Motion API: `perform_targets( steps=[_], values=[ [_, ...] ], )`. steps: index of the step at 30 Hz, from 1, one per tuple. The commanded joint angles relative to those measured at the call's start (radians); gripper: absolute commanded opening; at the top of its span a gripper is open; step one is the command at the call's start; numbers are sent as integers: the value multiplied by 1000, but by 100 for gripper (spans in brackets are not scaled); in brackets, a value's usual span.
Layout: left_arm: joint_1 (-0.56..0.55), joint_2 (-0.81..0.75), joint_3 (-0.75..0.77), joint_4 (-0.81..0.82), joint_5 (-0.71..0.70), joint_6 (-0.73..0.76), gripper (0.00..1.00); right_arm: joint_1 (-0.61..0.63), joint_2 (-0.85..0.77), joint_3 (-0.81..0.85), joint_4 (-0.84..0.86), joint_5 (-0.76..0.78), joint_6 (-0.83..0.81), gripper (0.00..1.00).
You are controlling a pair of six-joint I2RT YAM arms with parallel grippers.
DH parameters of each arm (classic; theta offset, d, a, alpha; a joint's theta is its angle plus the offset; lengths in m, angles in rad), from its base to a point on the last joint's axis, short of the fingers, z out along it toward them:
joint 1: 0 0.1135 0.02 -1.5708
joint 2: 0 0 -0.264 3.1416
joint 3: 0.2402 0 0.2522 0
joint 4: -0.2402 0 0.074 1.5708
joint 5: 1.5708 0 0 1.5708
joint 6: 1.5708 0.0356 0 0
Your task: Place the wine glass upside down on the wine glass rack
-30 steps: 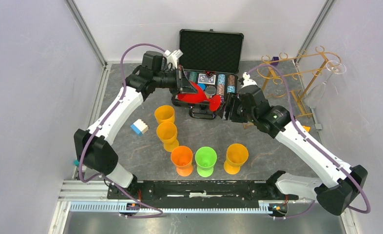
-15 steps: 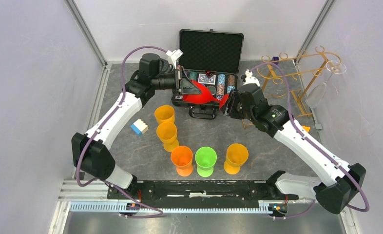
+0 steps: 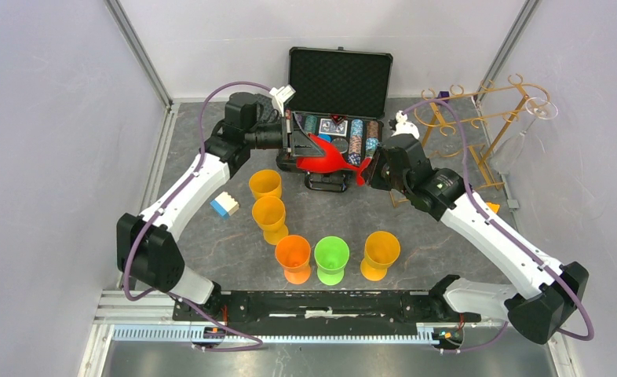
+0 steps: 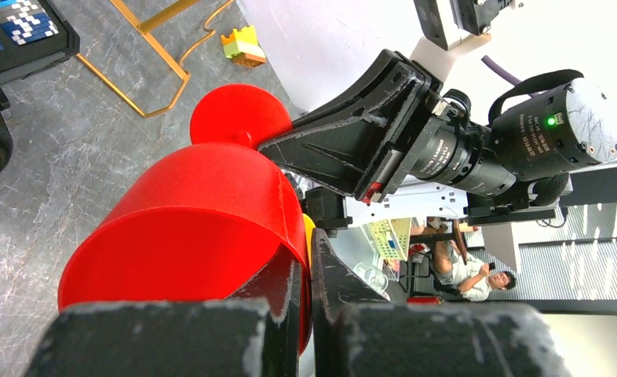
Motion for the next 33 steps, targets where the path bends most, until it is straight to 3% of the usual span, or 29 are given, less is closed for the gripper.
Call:
perform_targets(
  steps=[1, 3, 6, 13, 17, 26, 33],
  values=[
    [-1, -51, 2, 66, 39, -34, 2, 2, 3, 44, 27, 32, -20, 7],
    [-2, -51, 0, 70, 39, -37, 4, 2, 2, 44, 25, 36, -23, 0],
    [-2, -51, 0, 71, 39, -37, 10, 2, -3, 50, 18, 47, -30, 0],
    [0, -46, -30, 134, 44, -102, 54, 2, -30, 96, -7, 97, -37, 0],
    [6, -41, -53, 226, 47, -161, 67, 2, -46, 121, -40, 119, -40, 0],
    [63, -36, -99, 282, 18, -217, 76, 1, -54, 198, -126, 142, -117, 0],
    [123, -31, -74, 170, -6, -126, 79, 3, 1, 276, -206, 58, -243, 0]
  ],
)
